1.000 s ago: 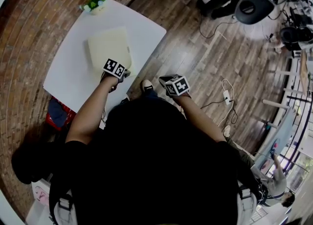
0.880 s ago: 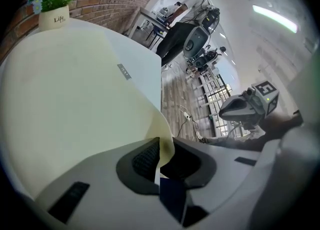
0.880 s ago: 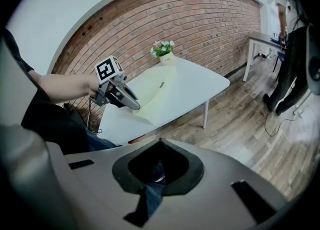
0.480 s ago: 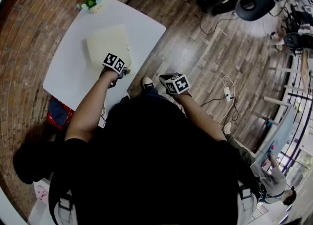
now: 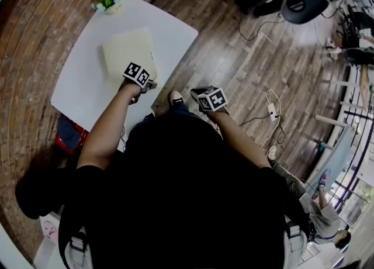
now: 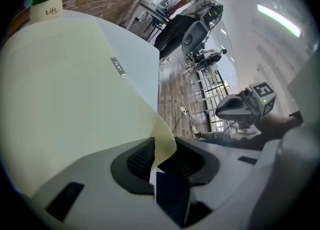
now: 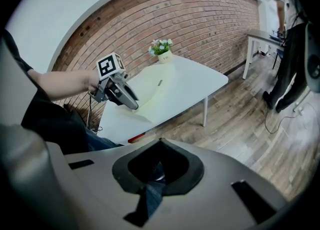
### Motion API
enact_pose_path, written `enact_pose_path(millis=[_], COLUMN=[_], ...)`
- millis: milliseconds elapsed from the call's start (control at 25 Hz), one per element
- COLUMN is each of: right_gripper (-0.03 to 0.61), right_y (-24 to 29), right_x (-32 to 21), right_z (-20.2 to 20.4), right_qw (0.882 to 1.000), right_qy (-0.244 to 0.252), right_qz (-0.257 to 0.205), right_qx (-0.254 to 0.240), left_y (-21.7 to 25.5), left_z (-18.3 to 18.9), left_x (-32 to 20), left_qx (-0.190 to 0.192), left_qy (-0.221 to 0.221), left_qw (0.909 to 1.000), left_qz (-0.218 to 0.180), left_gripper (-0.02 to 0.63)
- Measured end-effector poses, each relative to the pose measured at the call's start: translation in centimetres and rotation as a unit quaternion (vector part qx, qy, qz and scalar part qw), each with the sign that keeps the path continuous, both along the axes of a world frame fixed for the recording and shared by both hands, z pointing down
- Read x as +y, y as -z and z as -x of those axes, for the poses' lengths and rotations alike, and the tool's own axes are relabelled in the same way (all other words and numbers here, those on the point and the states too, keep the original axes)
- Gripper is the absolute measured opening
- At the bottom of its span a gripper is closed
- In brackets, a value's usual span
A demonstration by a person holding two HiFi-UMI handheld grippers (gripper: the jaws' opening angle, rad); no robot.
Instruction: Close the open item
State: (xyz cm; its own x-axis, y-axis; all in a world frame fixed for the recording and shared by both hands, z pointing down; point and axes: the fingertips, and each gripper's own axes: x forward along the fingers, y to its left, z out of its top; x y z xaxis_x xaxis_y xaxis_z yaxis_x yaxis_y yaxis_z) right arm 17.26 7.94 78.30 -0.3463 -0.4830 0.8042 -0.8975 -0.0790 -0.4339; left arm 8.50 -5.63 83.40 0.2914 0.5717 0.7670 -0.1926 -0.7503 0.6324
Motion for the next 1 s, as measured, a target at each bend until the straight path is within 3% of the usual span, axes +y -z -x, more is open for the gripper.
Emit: enact_pose_path(millis=[120,160,240,1000], right_gripper=[0.021,0.021,0.021,0.021], right_y=[0.12,-0.02,-0.31,0.40], right_x=[-0.11,-0.07,0.07,-0.39], right_z=[-0.16,-0.18,-0.20,-0.20], right_qw=[1.000,1.000,1.000,1.000], right_qy=[-0.002,-0.003,-0.001,0.009], right_qz=[-0.005,-0.004,0.001,-0.009], right_qx=[0.000,-0.001,-0.001,0.003], left_y=[0.03,-0.14,-0.36,0.43], left_z=[-0.20,-0.15,0.02,0.01], left_x=[0.41,0.29,-0.08,-0.48], left_qx=[0.008,0.009,0.013,0.051], left_qy=[0.006,0.011,0.024,0.068], left_qw=[0.9999,0.9999,0.9996,0.9963], left_qz=[0.005,0.002,0.001,0.010], left_gripper=[0.172,0.127,0.109,0.077])
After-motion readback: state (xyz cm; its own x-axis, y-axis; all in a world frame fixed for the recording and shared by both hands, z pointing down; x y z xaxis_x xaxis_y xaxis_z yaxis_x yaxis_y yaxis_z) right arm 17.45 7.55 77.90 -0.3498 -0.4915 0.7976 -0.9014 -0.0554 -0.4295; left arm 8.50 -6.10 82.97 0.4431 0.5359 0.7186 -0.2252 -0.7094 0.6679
